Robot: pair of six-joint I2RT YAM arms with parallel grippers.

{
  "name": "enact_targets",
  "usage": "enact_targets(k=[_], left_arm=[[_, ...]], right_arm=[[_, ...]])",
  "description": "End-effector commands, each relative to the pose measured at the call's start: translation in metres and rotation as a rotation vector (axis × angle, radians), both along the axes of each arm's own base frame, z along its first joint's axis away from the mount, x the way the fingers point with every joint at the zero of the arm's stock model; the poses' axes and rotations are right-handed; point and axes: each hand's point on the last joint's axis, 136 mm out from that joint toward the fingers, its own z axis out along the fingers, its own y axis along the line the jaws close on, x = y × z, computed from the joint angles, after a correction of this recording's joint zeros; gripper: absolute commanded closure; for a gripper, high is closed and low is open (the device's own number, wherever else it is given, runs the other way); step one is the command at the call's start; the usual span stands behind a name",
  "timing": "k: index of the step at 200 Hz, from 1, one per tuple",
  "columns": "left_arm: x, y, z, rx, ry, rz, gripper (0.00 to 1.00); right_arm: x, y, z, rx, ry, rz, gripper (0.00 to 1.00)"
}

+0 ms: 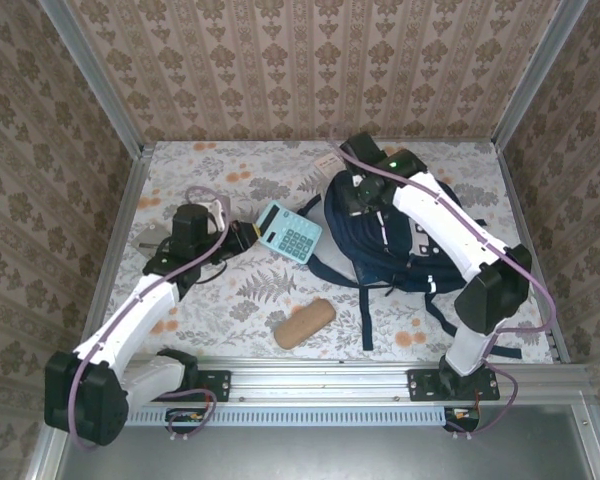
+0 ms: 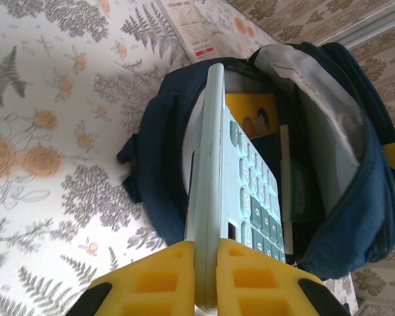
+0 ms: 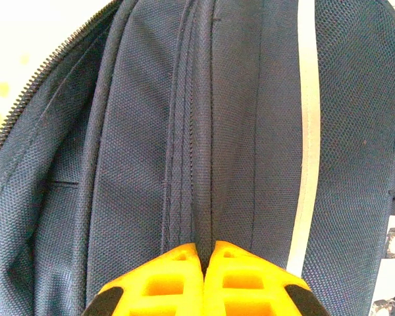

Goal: Pack the student bag

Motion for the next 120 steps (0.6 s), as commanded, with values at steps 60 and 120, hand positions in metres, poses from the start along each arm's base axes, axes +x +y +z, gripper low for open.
enact_targets(k=[60,120], left_arm=[[0.028,-0.099,0.03,-0.068,-0.121,-0.192,0.9],[0.049,-0.184,0.012,-0.106,-0.117,-0.33,0.9]], right_arm=[[0.005,0.005,0.098,0.414,-0.154,0.013,1.0],[-0.002,0.006,0.093,0.447,-0.129,0.005,1.0]])
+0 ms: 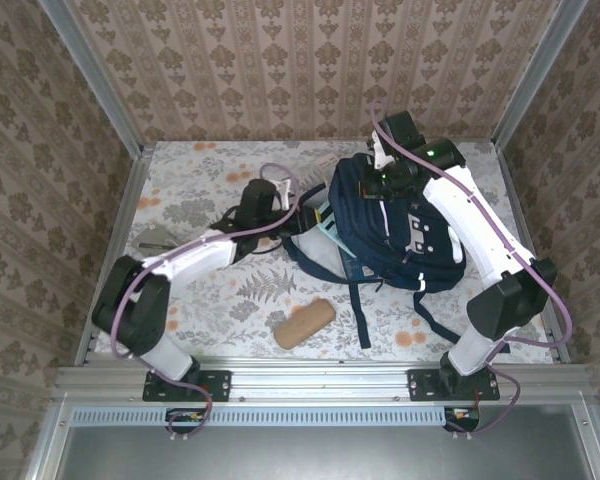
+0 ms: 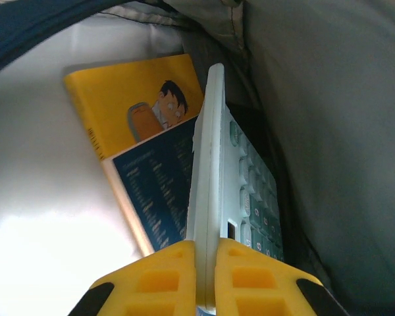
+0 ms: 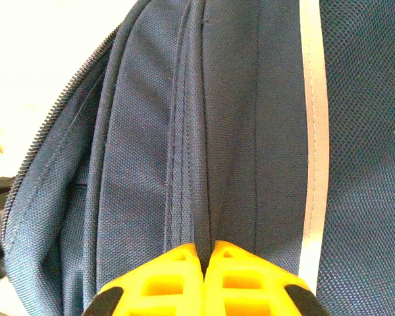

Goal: Pack the student bag

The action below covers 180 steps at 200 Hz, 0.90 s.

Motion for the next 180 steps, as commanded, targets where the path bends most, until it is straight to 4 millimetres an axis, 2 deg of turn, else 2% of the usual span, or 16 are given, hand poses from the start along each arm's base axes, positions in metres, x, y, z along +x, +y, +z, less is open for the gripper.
enact_targets(k=[1,43,70,83,100,116,130,137,174,180], left_arm=[[0.01,-0.036,0.031,-0.089,-0.09,-0.059,0.9],[0.021,-0.078,0.012,-0.082,-0.073,-0.11,0.89],[0.016,-0.11,0.006,-0.073,-0.073,-0.15,0.87],[0.01,-0.123,-0.001,-0.069,-0.059,-0.174,0.84],[0.005,-0.133,-0.011,-0.07,-0.03,-0.189,0.73],[0.006,-0.13,-0.013,-0.072,-0.017,-0.178,0.57],[0.01,-0.116,-0.011,-0.053,-0.026,-0.149,0.33],[0.012,-0.108,-0.009,-0.044,-0.031,-0.134,0.25],[0.016,-0.057,0.002,0.026,-0.041,-0.058,0.01],[0.014,-0.049,0.002,0.048,-0.045,-0.051,0.0]], right_arm=[[-0.001,0.014,0.056,0.149,-0.158,0.023,1.0],[-0.003,0.017,0.048,0.171,-0.137,0.023,1.0],[-0.004,0.017,0.044,0.172,-0.13,0.023,1.0],[-0.004,0.016,0.043,0.17,-0.129,0.021,1.0],[-0.004,0.015,0.042,0.17,-0.126,0.019,1.0],[-0.004,0.011,0.04,0.165,-0.124,0.01,1.0],[-0.003,0.007,0.036,0.162,-0.121,0.001,1.0],[-0.003,0.005,0.033,0.158,-0.116,-0.004,1.0],[-0.001,-0.003,0.023,0.164,-0.11,-0.024,1.0],[-0.001,-0.004,0.023,0.165,-0.11,-0.026,1.0]])
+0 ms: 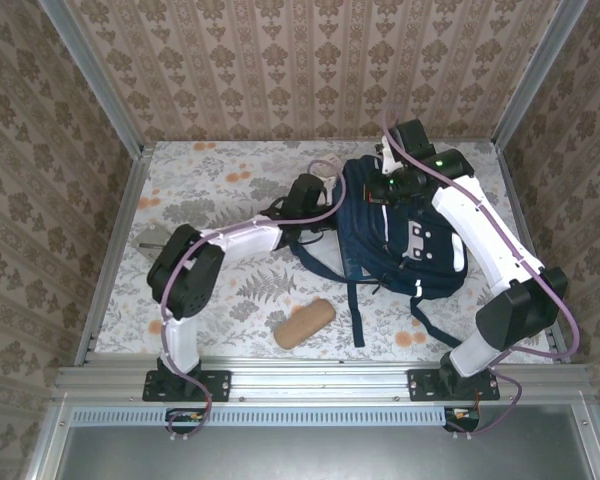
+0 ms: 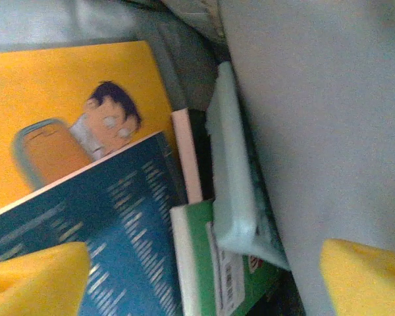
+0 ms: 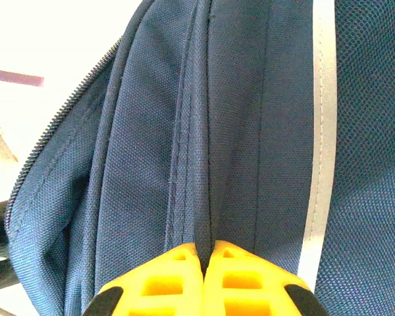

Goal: Pack the student bag

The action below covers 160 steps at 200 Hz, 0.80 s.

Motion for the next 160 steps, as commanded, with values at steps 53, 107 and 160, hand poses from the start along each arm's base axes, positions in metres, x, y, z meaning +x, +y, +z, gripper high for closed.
enact_targets(k=[53,107,160], left_arm=[[-0.029,0.112,0.021,0.299,-0.123,0.071,0.0],[-0.083,0.163,-0.002,0.456,-0.12,-0.001,0.02],[-0.122,0.173,-0.01,0.501,-0.146,-0.084,0.09]], right_arm=[[0.009,0.002,0.031,0.103,-0.113,0.005,1.0],[0.017,0.003,0.03,0.117,-0.123,0.004,1.0],[0.021,-0.001,0.024,0.114,-0.116,-0.003,1.0]])
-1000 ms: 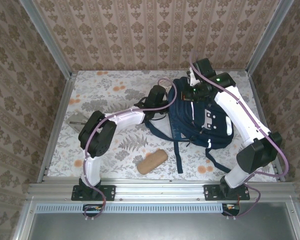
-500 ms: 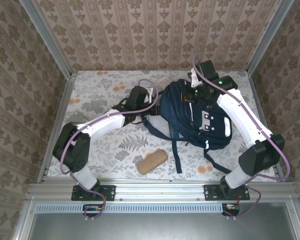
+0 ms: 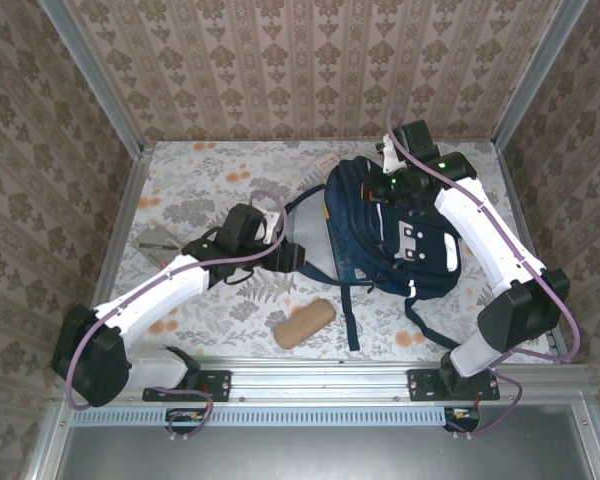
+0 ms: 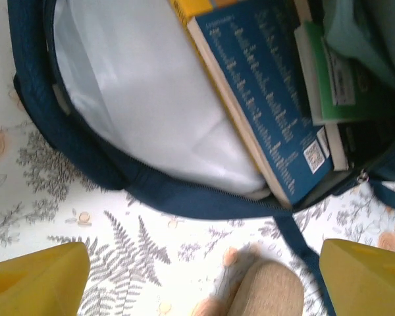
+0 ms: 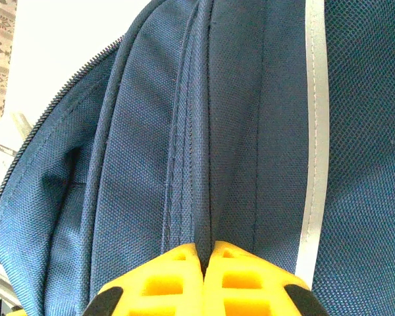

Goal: Pack the student bag

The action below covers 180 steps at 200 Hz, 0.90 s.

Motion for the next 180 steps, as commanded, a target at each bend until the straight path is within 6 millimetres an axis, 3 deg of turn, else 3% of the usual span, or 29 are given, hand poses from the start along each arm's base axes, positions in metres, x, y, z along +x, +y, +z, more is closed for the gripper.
enact_targets(k=[1,87,120,180], left_arm=[[-0.024,0.006,-0.012,0.103,-0.002,-0.079,0.09],[-0.094,-0.023,-0.073,0.298,0.061,-0.327,0.09],[-0.109,-0.03,-0.101,0.354,0.097,-0.388,0.07],[-0.126,-0.038,-0.13,0.424,0.13,-0.454,0.1]], right_arm=[[0.017,-0.005,0.022,0.037,-0.1,-0.023,1.0],[0.026,-0.008,0.025,0.058,-0.106,-0.03,1.0],[0.026,-0.007,0.024,0.064,-0.1,-0.026,1.0],[0.027,-0.004,0.022,0.073,-0.089,-0.017,1.0]])
